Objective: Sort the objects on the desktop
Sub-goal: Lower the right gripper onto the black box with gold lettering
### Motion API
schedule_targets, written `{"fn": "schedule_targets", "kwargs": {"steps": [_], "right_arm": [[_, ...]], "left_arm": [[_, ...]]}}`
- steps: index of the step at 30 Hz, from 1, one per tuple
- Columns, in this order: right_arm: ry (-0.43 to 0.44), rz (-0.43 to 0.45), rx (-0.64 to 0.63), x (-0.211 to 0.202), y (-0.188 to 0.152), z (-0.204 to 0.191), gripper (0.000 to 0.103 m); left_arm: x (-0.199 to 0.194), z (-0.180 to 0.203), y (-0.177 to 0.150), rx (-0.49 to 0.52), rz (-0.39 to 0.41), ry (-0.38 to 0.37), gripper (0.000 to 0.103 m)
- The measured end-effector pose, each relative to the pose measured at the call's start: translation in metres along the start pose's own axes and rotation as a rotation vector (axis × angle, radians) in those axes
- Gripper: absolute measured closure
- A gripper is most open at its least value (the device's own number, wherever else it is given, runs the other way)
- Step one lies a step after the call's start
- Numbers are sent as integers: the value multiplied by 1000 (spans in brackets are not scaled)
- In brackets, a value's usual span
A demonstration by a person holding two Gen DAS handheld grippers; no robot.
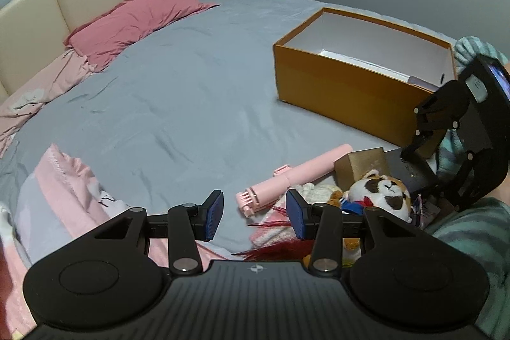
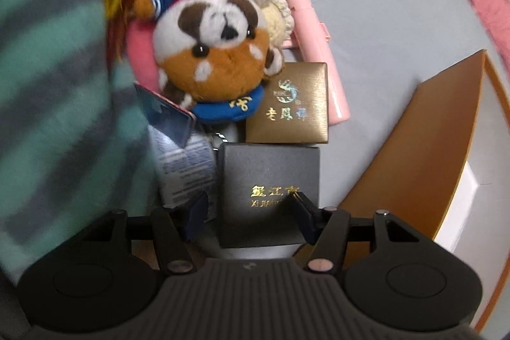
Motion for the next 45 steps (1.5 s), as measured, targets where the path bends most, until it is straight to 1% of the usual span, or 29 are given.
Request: {"fn": "schedule_targets", "kwargs": {"steps": [3, 6, 8, 11, 13, 16, 18, 19, 20, 21, 22, 24, 25, 29, 32, 35, 37, 40, 45], "right_arm": [[-35, 8, -16, 4, 1, -3, 37], [-22, 12, 1, 3, 2, 0, 36], [-4, 13, 19, 2, 2, 3, 36], [9, 11, 29, 1, 3, 5, 36], [13, 7, 36, 1, 3, 6, 36], [24, -1, 61, 0, 5, 9, 36], [31, -7, 76, 0, 7, 10, 36], [32, -9, 79, 0, 7, 8, 36], [32, -12, 77, 0, 8, 7, 35], [31, -14, 73, 0, 9, 7, 35], [31, -16, 70, -1, 9, 6, 35], [31, -18, 69, -2, 11, 4, 35], [31, -18, 69, -2, 11, 4, 35], [33, -16, 69, -3, 14, 4, 35], [40, -12, 72, -2, 13, 5, 35], [48, -10, 75, 7, 4, 20, 35], [48, -9, 74, 7, 5, 21, 34], [49, -8, 74, 8, 6, 22, 34], [50, -10, 72, 8, 6, 24, 33]], "left_arm": [[-4, -14, -4, -29, -22, 29, 53], [-6, -32, -19, -96, -39, 64, 53], [-6, -39, -30, -138, -23, 90, 53], [2, -34, -44, -120, -7, 120, 53], [14, -30, -57, -109, -33, 121, 53], [24, -34, -74, -118, -75, 134, 53], [22, -39, -76, -121, -77, 148, 56], [13, -45, -70, -117, -46, 180, 56], [1, -54, -63, -132, 11, 225, 56], [-12, -65, -59, -165, 65, 263, 55], [-23, -75, -56, -207, 102, 286, 55], [-38, -91, -58, -292, 143, 293, 54], [-40, -94, -61, -308, 141, 297, 54], [-31, -79, -79, -281, 112, 369, 54], [-19, -53, -88, -194, 91, 409, 54], [-8, -42, -92, -110, 70, 497, 54], [-6, -36, -90, -77, 66, 516, 54], [-1, -31, -88, -67, 58, 532, 54], [6, -23, -86, -11, 53, 572, 54]]}}
Point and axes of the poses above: each gripper's, at about its wrist camera, not at the fingertips, and x roughly the way its jaws point, z to its right, y to its top, the point moved 7 cm from there along x, roughly the way its jaws point, and after that the axes turned 4 degrees about -z, right-handed, at the moved point
